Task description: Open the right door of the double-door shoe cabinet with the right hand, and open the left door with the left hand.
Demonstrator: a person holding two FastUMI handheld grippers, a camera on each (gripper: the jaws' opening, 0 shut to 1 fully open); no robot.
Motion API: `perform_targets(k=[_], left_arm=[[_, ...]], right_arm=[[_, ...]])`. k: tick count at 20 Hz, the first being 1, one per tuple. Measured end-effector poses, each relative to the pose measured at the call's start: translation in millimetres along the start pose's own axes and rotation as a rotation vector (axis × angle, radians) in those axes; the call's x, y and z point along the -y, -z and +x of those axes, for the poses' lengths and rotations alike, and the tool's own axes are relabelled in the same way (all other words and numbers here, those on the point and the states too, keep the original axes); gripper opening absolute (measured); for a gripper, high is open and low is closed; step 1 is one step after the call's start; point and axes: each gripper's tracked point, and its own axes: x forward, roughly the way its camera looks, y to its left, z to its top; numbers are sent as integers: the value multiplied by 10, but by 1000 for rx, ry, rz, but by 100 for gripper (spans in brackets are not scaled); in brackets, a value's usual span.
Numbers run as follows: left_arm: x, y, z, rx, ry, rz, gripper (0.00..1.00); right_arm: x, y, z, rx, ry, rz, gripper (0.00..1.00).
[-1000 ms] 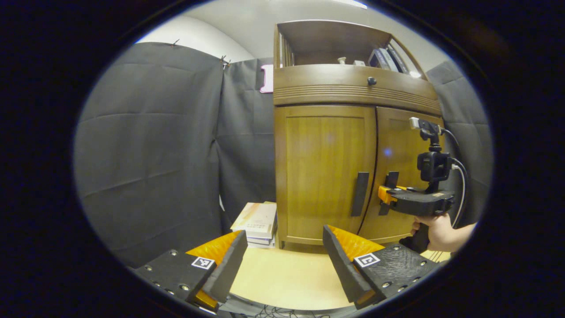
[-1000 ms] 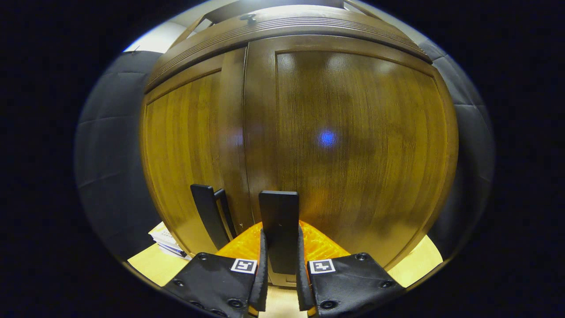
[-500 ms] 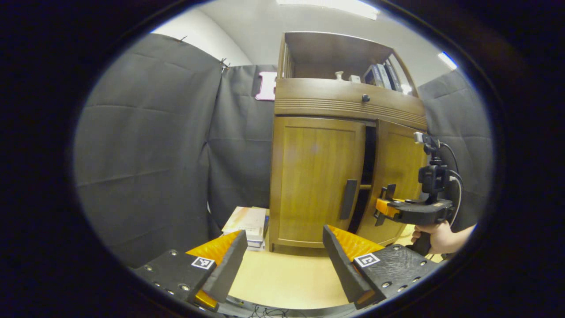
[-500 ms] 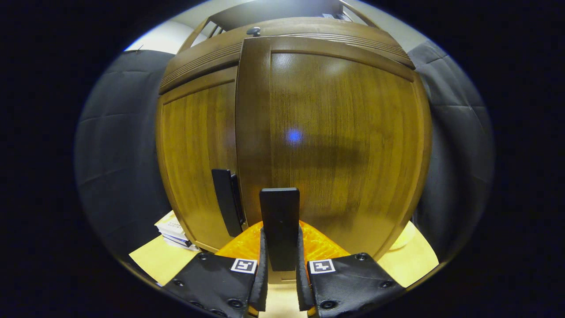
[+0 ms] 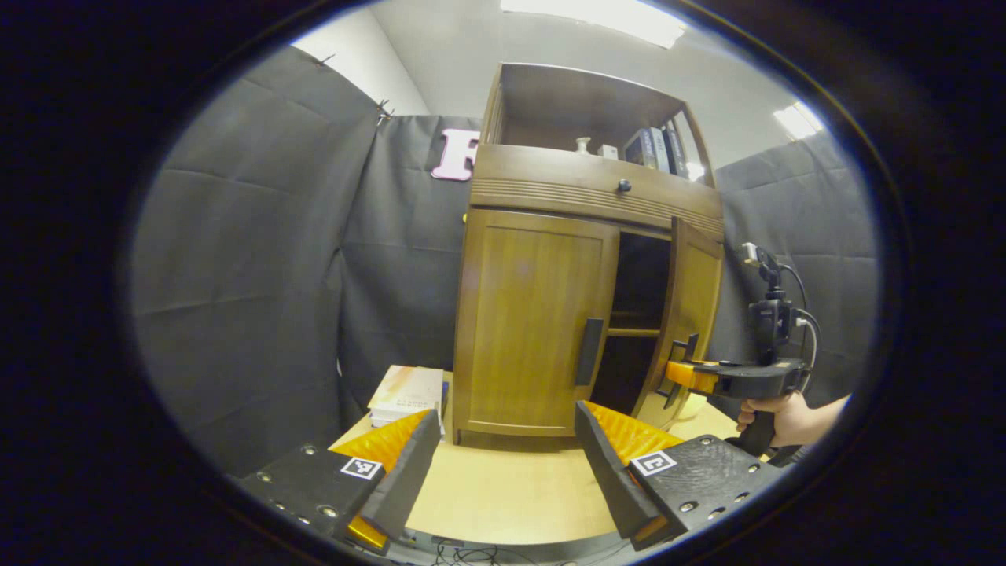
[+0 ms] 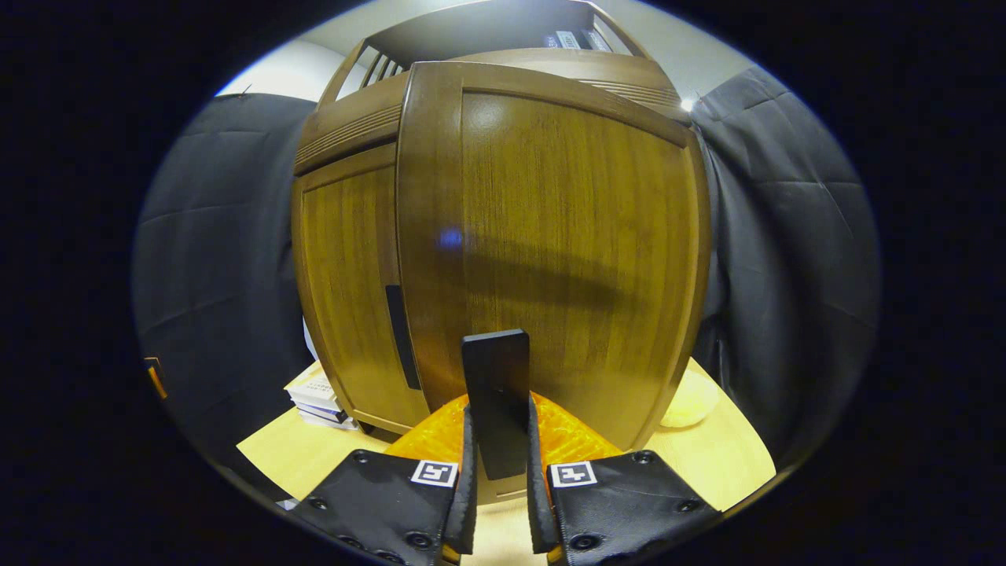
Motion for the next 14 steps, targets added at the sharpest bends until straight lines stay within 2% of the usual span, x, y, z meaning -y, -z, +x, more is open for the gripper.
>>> perform_targets(k=[5,10,14], left_arm=[[146,-45,-39,14,-14,10,100],[308,-103,-40,29,-101,1,100],[634,-100,-57,44,-131,-12,100]], right_arm=[[128,15,-311,-1,-18,9,28],[257,47,-492,-14,-108,-6,29],[414,90,-672,-25,-157,-4,29]])
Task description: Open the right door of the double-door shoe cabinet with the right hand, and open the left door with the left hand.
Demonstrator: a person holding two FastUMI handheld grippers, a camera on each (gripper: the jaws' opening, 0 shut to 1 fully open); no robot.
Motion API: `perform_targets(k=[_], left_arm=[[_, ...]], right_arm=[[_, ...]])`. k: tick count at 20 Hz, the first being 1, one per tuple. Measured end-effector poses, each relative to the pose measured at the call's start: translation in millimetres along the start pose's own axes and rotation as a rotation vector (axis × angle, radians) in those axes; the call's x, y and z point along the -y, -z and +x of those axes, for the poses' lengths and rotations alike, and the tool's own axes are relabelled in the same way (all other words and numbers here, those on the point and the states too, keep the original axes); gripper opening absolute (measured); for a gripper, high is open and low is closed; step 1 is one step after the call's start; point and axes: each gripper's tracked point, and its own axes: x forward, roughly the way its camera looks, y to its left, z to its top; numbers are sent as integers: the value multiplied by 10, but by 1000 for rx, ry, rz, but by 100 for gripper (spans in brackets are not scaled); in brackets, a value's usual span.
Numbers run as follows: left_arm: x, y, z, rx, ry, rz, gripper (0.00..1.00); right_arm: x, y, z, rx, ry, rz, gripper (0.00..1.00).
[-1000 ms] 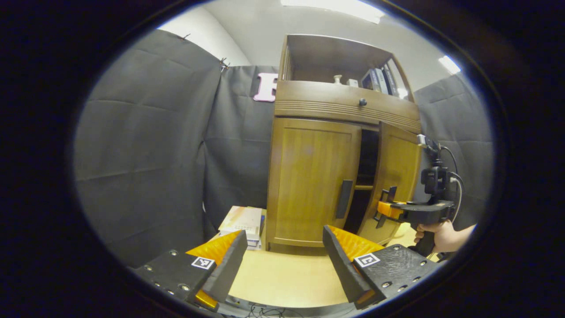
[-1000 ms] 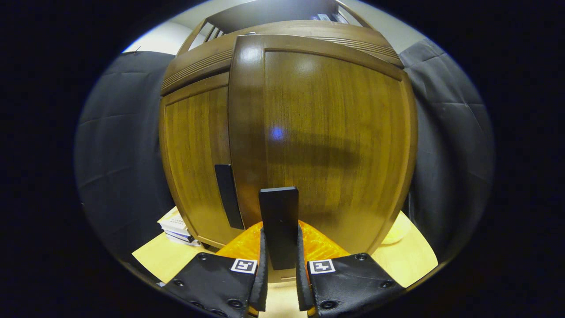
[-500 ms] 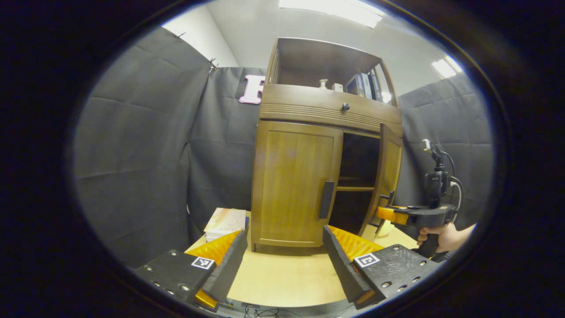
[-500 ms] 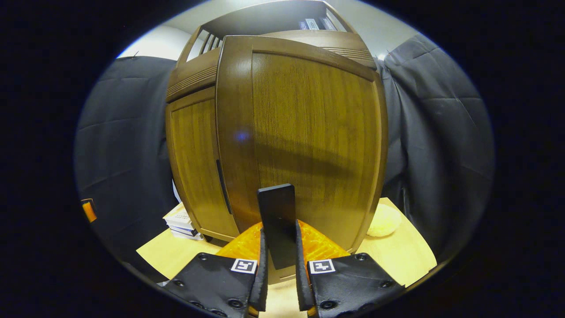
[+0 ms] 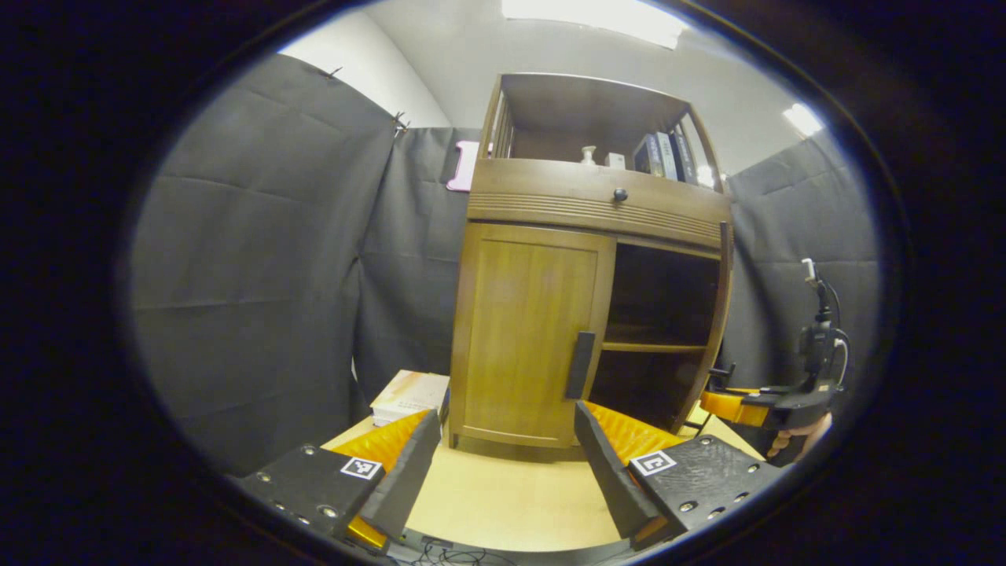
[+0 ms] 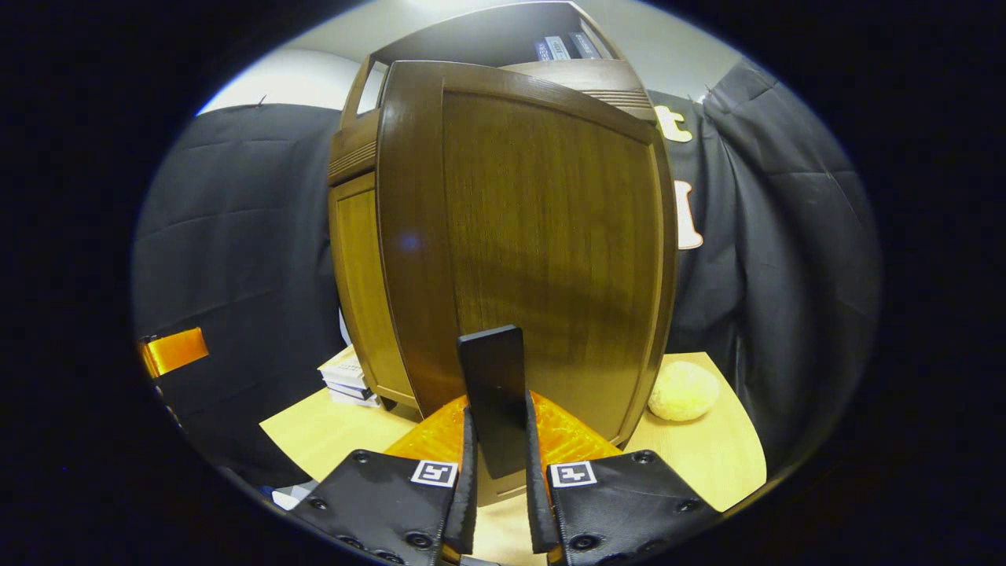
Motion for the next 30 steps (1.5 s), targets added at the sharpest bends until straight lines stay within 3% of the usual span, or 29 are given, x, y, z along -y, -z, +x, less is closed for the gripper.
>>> perform_targets(k=[11,19,20,22,23,24,25,30], left_arm=[[939,107,-242,-4,-8,11,100],[1365,292,-615,-7,-75,22,100],[1420,307,-635,-9,-76,26,100],[1521,308,-672,-13,-73,30,100],[1564,286,-696,-11,-73,35,100],[1588,257,-717,-9,-74,41,100],[1613,216,-731,-6,-75,46,100],[1652,72,-718,12,-71,49,100]], right_arm=[[561,59,-493,13,-93,-16,28],[1276,165,-751,24,-65,-39,27],[1362,165,-760,27,-55,-38,22],[1547,147,-764,27,-30,-13,24],[1595,132,-794,33,-31,6,17],[1597,94,-792,41,-49,29,22],[1595,87,-828,45,-57,43,14],[1586,-7,-875,80,-38,28,22]])
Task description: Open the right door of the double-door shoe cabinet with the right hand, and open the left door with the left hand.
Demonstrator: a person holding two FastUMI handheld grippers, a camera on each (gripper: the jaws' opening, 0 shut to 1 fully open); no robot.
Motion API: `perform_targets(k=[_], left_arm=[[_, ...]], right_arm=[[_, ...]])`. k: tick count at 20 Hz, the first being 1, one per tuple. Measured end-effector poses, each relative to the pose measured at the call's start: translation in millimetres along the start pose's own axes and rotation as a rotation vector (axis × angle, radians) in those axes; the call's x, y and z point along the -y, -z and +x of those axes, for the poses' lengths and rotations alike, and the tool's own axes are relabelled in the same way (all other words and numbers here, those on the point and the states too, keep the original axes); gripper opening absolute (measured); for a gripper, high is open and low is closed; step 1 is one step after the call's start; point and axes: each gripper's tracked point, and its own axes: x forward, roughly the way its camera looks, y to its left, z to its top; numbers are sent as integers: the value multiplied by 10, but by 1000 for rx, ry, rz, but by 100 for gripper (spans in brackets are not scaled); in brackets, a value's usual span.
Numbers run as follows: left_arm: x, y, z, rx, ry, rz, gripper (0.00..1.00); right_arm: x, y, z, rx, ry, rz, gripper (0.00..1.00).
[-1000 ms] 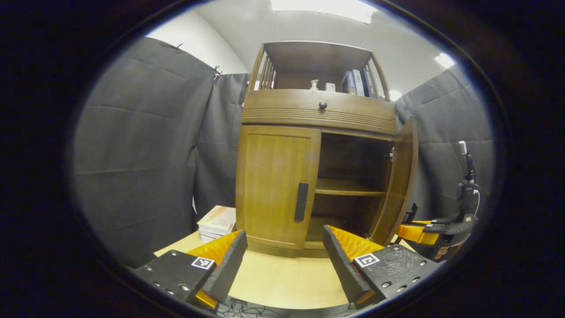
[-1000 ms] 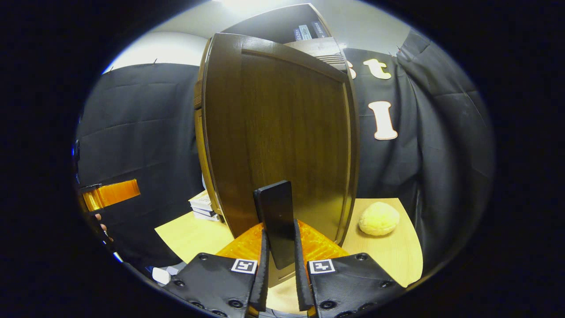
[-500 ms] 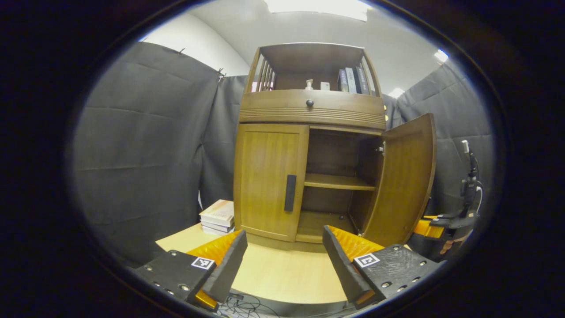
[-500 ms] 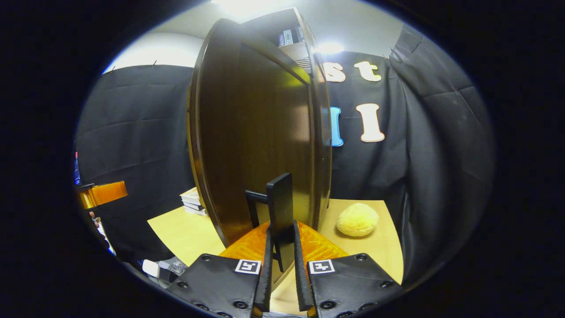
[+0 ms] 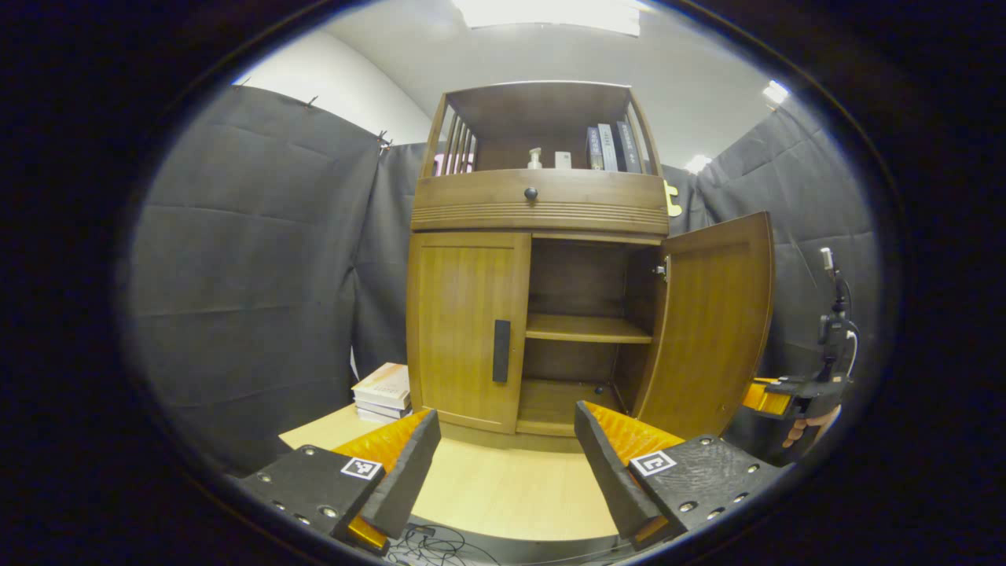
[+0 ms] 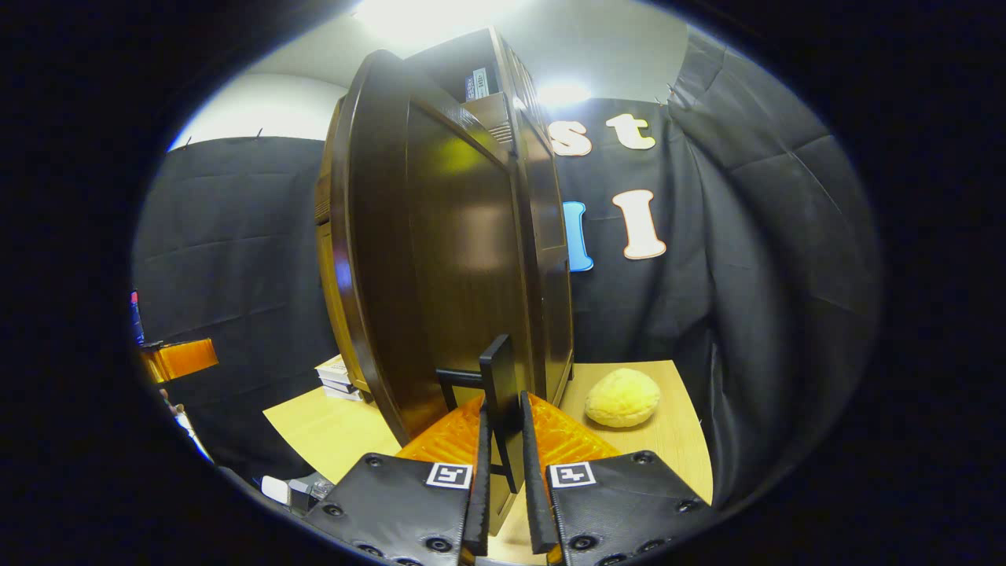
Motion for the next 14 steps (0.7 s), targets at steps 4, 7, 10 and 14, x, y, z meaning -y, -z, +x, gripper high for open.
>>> perform_targets(k=[4,7,10,14], left_arm=[[-66,-72,29,11,-10,2,100],[-127,-113,127,10,-14,5,100],[-200,-121,320,11,-15,8,100],[-329,-132,749,10,0,-3,100]], right_arm=[[11,2,-163,-6,9,29,22],[33,11,-316,-23,11,33,17],[48,-19,-460,-22,26,37,22],[136,-93,-655,1,98,46,22]])
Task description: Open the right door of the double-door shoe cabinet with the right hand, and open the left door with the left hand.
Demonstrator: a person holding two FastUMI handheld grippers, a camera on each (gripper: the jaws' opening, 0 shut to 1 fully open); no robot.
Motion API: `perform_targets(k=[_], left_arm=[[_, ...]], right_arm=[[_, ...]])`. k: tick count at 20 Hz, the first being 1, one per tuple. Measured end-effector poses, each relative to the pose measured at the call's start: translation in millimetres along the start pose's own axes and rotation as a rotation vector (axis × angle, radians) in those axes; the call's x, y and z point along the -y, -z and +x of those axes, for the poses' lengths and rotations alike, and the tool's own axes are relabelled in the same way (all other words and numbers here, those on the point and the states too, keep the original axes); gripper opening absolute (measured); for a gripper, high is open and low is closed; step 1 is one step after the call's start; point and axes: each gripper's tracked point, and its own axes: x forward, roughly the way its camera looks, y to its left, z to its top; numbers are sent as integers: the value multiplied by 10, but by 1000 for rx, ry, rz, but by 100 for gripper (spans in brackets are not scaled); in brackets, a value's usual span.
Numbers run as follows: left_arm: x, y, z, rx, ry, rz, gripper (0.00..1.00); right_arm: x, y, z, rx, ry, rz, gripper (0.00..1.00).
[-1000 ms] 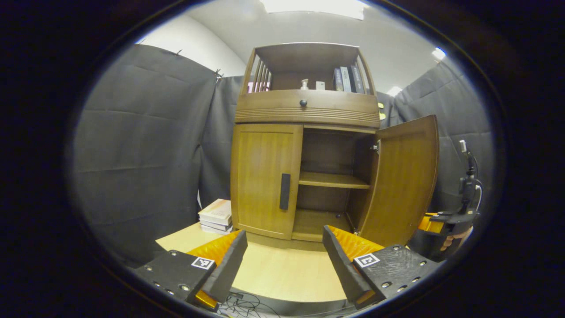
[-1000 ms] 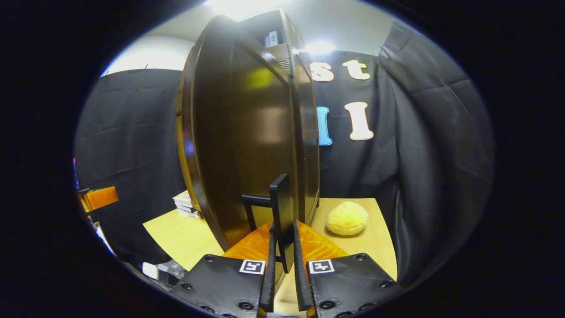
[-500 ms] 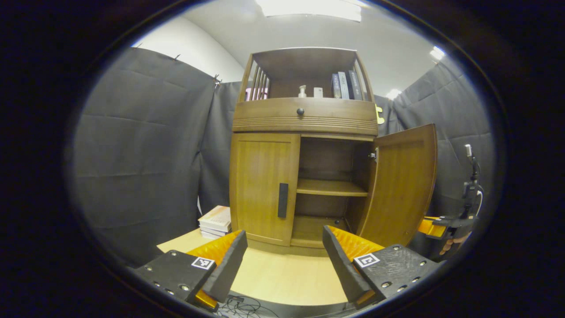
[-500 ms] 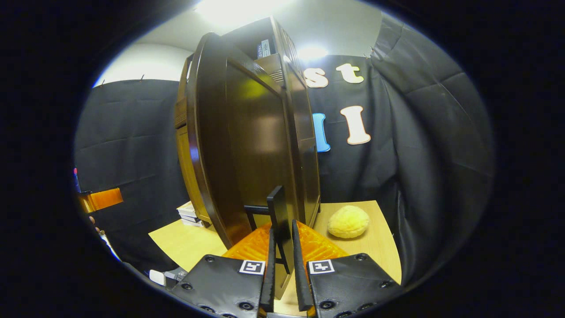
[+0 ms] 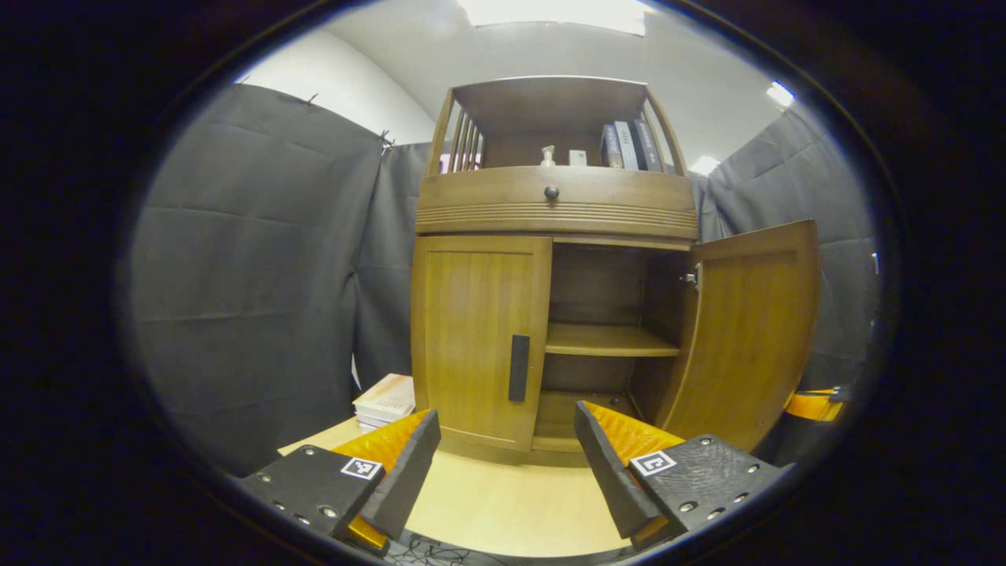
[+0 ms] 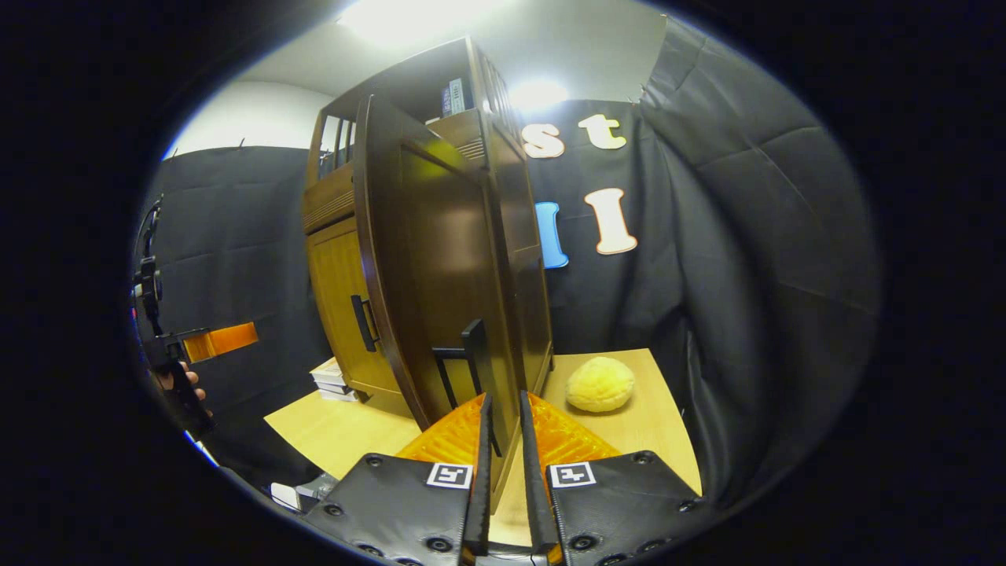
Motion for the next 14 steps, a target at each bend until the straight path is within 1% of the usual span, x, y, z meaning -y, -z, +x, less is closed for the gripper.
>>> perform_targets(k=[2,4,9,11,13,14], left_arm=[[-72,14,255,-7,19,-13,100],[-159,16,540,-10,47,-16,100],[-266,41,1219,-36,117,-10,100],[-243,51,1465,-44,156,-15,100],[-229,102,1680,-47,186,-12,100],[-222,134,1797,-51,200,-10,100]], right_arm=[[39,-62,-99,14,51,-1,22],[-66,-124,-193,26,75,13,22],[-570,-188,-307,40,101,-24,22],[-815,-213,-265,51,100,-38,22],[-1010,-214,-199,61,103,-81,24],[-1065,-177,-96,70,109,-98,41]])
